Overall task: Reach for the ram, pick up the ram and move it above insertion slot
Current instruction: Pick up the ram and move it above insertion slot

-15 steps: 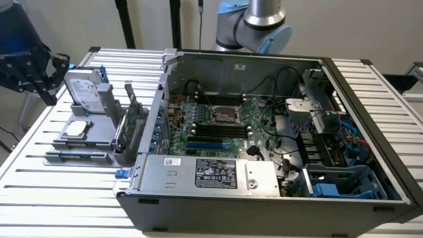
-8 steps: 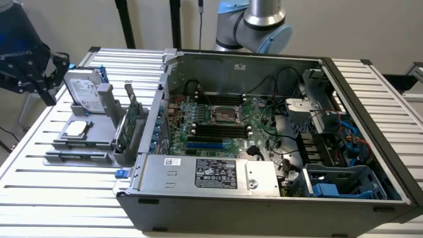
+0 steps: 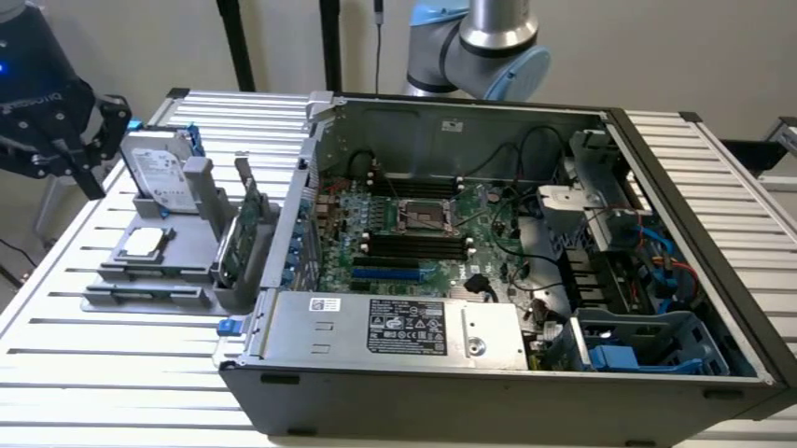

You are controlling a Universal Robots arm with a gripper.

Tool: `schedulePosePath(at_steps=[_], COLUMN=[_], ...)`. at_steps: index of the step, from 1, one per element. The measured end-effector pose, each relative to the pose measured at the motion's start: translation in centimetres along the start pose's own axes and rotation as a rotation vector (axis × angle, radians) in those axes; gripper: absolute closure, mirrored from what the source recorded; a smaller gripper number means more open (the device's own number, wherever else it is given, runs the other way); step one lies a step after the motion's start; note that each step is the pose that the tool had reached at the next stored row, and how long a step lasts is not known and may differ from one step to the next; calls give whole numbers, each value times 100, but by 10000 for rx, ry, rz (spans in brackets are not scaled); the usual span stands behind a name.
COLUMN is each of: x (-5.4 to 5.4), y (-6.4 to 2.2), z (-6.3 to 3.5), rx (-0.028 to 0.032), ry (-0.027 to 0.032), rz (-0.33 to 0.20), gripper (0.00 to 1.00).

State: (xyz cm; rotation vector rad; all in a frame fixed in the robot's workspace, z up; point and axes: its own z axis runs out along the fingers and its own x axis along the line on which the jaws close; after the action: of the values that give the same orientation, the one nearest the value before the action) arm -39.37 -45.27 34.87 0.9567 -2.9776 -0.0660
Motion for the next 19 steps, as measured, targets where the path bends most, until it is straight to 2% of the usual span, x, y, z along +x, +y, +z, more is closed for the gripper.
schedulePosePath(at_steps=[19], x=[0], y=[-1], z=[24], rx=[21], ry=[117], rz=[-3448], gripper=[89])
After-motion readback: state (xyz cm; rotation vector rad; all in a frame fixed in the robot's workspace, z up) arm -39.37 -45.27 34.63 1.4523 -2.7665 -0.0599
